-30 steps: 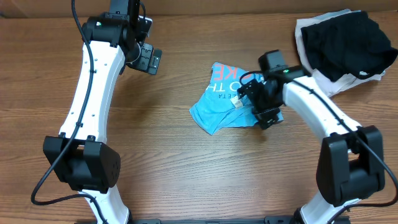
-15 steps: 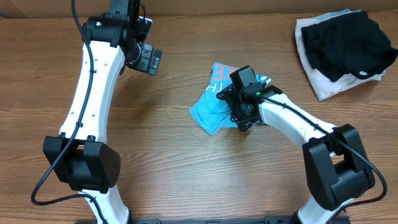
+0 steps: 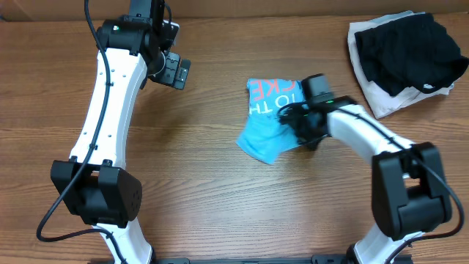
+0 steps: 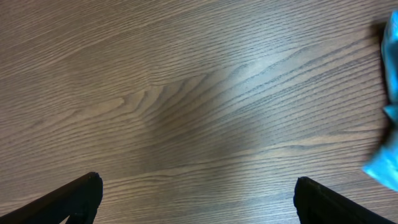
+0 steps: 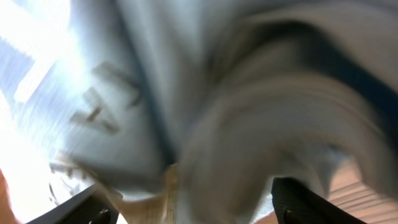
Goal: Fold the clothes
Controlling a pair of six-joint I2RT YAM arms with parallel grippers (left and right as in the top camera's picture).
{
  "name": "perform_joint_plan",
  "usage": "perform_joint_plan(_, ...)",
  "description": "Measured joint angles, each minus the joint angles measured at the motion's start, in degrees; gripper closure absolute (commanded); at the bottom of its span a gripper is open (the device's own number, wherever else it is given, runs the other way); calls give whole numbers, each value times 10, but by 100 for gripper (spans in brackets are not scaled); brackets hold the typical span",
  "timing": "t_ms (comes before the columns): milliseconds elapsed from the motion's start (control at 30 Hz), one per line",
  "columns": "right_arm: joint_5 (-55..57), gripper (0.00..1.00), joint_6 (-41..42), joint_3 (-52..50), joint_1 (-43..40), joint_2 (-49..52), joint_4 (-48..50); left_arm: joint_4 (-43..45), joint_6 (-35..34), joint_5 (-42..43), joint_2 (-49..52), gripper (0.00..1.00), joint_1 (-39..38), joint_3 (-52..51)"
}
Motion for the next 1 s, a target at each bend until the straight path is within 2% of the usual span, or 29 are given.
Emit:
perform_joint_plan(100, 12, 20, -53, -1, -48, 2, 6, 0, 0, 0, 0, 0, 0, 0)
perform_joint_plan(200, 20, 9, -109, -1, -82, 2, 19, 0, 0, 0, 0, 0, 0, 0)
perform_joint_plan(300, -7, 7, -151, -1, -100, 2, 6, -3, 0, 0, 0, 0, 0, 0)
perform_joint_plan(433, -80, 7, -162, -1, -104, 2, -4, -4, 0, 0, 0, 0, 0, 0)
perform_joint_plan(567, -117, 8, -129, -4, -90, 2, 11, -5, 0, 0, 0, 0, 0, 0)
perform_joint_plan(833, -96, 23, -12, -9, -44, 3, 101, -4, 0, 8, 0, 0, 0, 0)
perform_joint_plan(933, -72, 39, 9, -9, -37, 3, 113, -4, 0, 9, 0, 0, 0, 0)
perform_joint_plan(1000, -54, 45, 16, -9, -35, 3, 113, -4, 0, 10, 0, 0, 0, 0)
